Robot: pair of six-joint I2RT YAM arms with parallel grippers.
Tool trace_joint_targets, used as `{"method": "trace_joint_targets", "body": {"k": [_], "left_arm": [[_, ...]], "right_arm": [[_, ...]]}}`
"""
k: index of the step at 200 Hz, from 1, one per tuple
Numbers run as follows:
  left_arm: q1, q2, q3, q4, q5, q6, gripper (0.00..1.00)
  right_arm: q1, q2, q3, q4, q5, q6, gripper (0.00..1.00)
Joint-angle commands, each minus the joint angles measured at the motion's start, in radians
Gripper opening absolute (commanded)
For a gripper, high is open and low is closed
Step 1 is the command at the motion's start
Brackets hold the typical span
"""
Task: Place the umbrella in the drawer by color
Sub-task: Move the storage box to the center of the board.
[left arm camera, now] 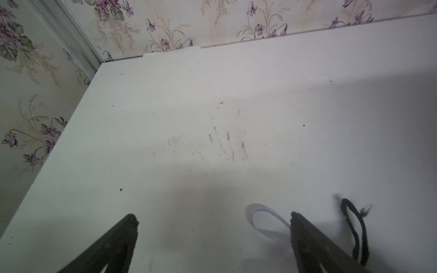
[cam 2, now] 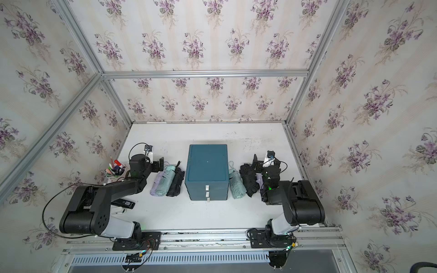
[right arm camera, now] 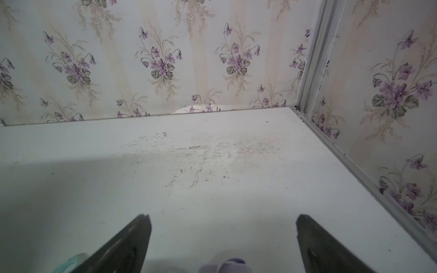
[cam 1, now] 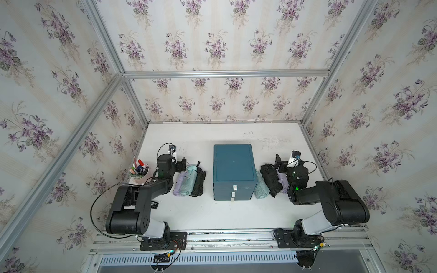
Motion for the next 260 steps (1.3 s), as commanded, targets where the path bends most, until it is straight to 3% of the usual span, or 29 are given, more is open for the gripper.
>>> {"method": "trace_joint_targets", "body": {"k": [1,119,128,142,166,174,181,188,193,199,216,247,260], "left_arm": [[0.0,0.001,0.002,0.015,-0.004,0.006,1.0],[0.014,-0.005,0.001,0.011,0.023,-0.001,1.0],[0.012,-0.015,0.015,-0.014,-0.004,-0.012,1.0],[0.018,-0.061,0.143,-0.271,-0.085,-0.055,1.0],[0.012,-0.189,0.219,-0.391,-0.149,-0.118,1.0],[-0.009,-0.24,0.228,-0.414,-0.209,-0.164,1.0],[-0.045,-0.279,0.259,-0.478,-0.264,-0.197,1.0],[-0.084,-0.312,0.305,-0.558,-0.313,-0.224,1.0],[-0.115,-0.333,0.347,-0.617,-0.329,-0.24,1.0],[-0.149,-0.352,0.39,-0.693,-0.332,-0.273,1.0],[-0.205,-0.409,0.493,-0.92,-0.294,-0.417,1.0],[-0.333,-0.551,0.515,-1.149,-0.171,-0.549,1.0],[-0.426,-0.619,0.491,-1.193,-0.149,-0.586,1.0]], "right_arm": [[0.0,-0.007,0.0,0.012,-0.008,-0.003,1.0],[0.002,-0.018,0.0,0.013,0.023,0.002,1.0],[0.005,-0.085,0.021,-0.094,0.084,0.015,1.0],[0.026,-0.233,0.137,-0.426,0.201,0.037,1.0],[0.028,-0.37,0.446,-1.051,0.299,0.259,1.0],[0.027,-0.382,0.472,-1.146,0.363,0.389,1.0],[0.025,-0.385,0.469,-1.266,0.476,0.6,1.0],[-0.012,-0.383,0.481,-1.41,0.446,0.78,1.0],[-0.049,-0.382,0.476,-1.413,0.349,0.769,0.96],[-0.069,-0.378,0.471,-1.421,0.265,0.737,0.86],[-0.038,-0.384,0.518,-1.573,0.275,0.757,0.75],[0.077,-0.469,0.617,-1.763,0.284,0.684,0.77],[0.175,-0.484,0.699,-1.89,0.379,0.694,0.79]]}}
